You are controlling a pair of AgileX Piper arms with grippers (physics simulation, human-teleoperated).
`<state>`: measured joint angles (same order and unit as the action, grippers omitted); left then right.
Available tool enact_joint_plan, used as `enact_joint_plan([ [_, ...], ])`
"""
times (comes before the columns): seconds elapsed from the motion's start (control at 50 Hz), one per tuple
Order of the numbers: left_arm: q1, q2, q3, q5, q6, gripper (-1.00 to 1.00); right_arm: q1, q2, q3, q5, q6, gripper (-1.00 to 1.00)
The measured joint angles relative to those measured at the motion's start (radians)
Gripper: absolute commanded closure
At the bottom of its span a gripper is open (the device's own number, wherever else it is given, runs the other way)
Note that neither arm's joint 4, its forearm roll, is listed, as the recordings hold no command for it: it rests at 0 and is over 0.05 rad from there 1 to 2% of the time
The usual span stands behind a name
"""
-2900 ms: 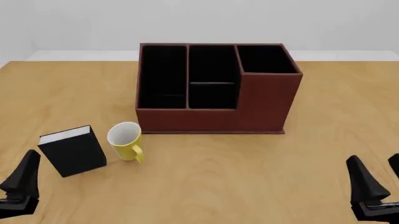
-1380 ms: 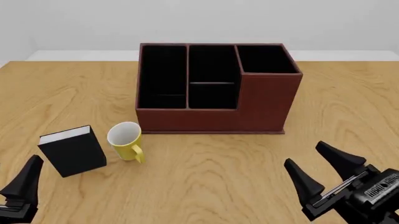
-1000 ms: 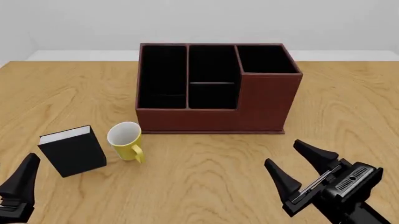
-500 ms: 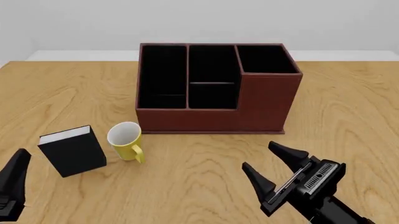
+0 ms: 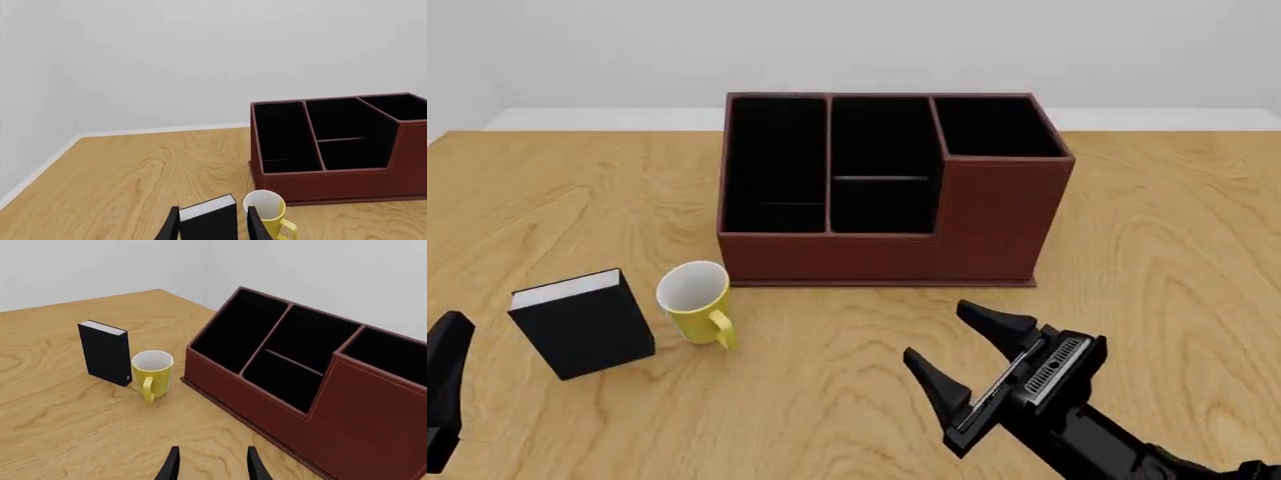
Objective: Pick up the yellow and white mug and place it to the right of the caddy.
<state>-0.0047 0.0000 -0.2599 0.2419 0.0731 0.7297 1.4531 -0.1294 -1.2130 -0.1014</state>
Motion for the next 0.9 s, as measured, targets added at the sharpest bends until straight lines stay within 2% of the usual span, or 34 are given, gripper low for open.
enact_joint_plan([
  [0.9,0.012,0.000,-0.046,0.047,0.003,-1.00,0.077,0.239,-0.179,-0.007,-0.009,-1.00],
])
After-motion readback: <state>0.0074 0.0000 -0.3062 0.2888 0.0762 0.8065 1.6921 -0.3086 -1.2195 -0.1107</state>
